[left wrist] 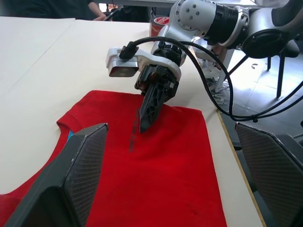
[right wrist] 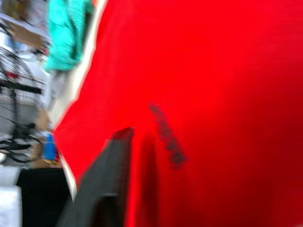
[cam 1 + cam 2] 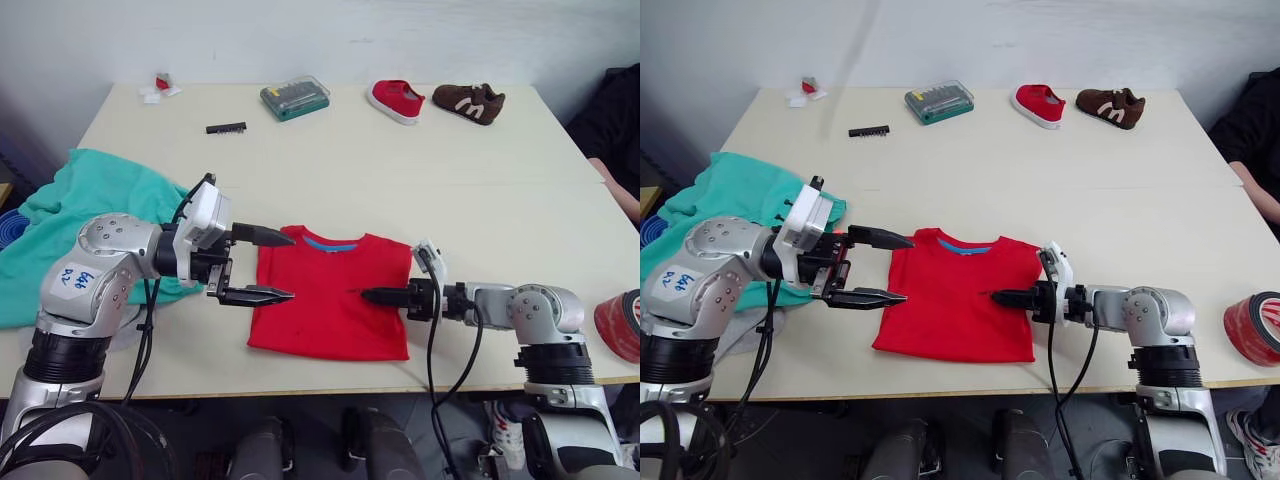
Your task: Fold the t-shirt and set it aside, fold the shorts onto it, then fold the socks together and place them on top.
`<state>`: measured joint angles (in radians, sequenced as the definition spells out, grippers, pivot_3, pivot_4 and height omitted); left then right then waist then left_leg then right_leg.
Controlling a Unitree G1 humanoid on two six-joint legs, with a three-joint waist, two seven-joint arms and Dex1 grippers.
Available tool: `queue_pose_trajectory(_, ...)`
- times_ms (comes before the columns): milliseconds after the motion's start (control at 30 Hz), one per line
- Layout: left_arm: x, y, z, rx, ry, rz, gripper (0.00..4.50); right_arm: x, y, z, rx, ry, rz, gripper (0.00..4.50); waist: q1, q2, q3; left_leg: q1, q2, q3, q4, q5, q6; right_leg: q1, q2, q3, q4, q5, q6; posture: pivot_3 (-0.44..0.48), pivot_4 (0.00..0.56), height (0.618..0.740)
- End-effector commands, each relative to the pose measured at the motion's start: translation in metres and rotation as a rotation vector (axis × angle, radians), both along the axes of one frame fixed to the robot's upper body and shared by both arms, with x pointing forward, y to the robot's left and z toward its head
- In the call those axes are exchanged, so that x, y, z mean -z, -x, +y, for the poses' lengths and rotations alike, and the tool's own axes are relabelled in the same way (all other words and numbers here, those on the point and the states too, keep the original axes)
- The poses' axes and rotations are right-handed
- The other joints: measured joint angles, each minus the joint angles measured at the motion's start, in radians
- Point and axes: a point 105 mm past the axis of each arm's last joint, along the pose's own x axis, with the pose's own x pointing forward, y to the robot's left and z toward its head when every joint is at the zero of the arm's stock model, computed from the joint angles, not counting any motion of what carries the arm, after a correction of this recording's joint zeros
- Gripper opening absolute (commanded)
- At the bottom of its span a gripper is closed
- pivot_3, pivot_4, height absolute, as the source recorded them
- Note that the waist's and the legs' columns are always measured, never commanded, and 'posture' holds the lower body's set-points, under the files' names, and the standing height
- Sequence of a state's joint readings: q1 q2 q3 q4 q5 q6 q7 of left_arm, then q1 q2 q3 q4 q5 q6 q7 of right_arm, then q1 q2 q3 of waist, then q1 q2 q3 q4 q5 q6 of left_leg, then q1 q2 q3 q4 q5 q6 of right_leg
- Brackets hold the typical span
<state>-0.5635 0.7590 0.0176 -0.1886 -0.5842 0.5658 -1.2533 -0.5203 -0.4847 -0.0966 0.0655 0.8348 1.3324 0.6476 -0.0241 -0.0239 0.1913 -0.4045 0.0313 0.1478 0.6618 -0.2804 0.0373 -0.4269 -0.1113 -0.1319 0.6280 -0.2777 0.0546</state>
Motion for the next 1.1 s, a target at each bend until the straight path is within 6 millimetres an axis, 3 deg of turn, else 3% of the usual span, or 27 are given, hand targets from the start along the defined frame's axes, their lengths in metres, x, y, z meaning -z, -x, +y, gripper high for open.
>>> queue_pose_trajectory(33,-0.003,0.003,-0.007,0.023,0.010,-0.039,4.50,0.010,0.002,-0.019,0.046,0.090,0.011,0.24,0.001,0.000,0.000,0.000,0.000,0.000,0.000,0.000,0.001,0.000,-0.001,0.000,0.000,0.000,0.000,0.000,0.150,0.740)
queue_pose_trajectory(67,-0.001,0.002,-0.008,0.025,0.014,-0.037,4.50,0.007,0.002,-0.024,0.059,0.103,-0.005,0.01,0.004,0.000,0.000,0.000,-0.001,0.000,0.000,0.000,0.002,0.001,-0.001,0.000,-0.001,0.001,0.001,0.000,0.150,0.740)
queue_pose_trajectory(200,0.000,0.000,-0.014,0.030,0.036,-0.035,4.50,-0.003,0.007,-0.049,0.092,0.187,-0.063,0.01,0.027,0.000,0.000,-0.002,-0.003,0.000,0.001,-0.002,0.002,0.001,-0.003,0.000,-0.002,0.002,0.003,0.000,0.150,0.740)
queue_pose_trajectory(267,-0.003,0.000,-0.017,0.036,0.061,-0.026,4.50,-0.010,0.014,-0.071,0.092,0.283,-0.117,0.01,0.043,0.003,0.002,-0.002,-0.003,0.000,0.001,-0.002,0.003,0.000,-0.003,0.000,-0.003,0.002,0.003,0.000,0.150,0.740)
queue_pose_trajectory(500,0.002,-0.004,-0.022,0.037,0.070,-0.035,4.50,-0.027,0.035,-0.175,0.290,0.570,-0.154,0.01,0.048,0.004,0.002,-0.004,-0.003,0.002,0.001,-0.004,0.006,0.000,-0.002,0.000,-0.007,0.002,0.005,0.000,0.150,0.740)
queue_pose_trajectory(700,0.007,-0.004,-0.027,0.042,0.079,-0.033,4.50,-0.025,0.036,-0.242,0.457,0.700,-0.198,0.01,0.044,0.004,0.002,-0.002,-0.002,0.004,0.001,-0.003,0.005,0.000,0.000,0.001,-0.005,0.002,0.005,0.000,0.150,0.740)
queue_pose_trajectory(933,0.006,-0.007,-0.025,0.034,0.073,-0.040,4.50,-0.021,0.034,-0.266,0.489,0.805,-0.268,0.01,0.045,0.005,0.003,-0.002,-0.001,0.004,0.001,-0.002,0.004,0.000,0.000,0.001,-0.004,0.002,0.005,0.000,0.150,0.740)
queue_pose_trajectory(1100,0.006,-0.008,-0.023,0.025,0.067,-0.042,4.50,-0.022,0.038,-0.267,0.479,0.807,-0.261,0.01,0.045,0.006,0.003,-0.002,-0.001,0.004,0.001,-0.002,0.004,0.000,0.000,0.002,-0.004,0.002,0.005,0.000,0.150,0.740)
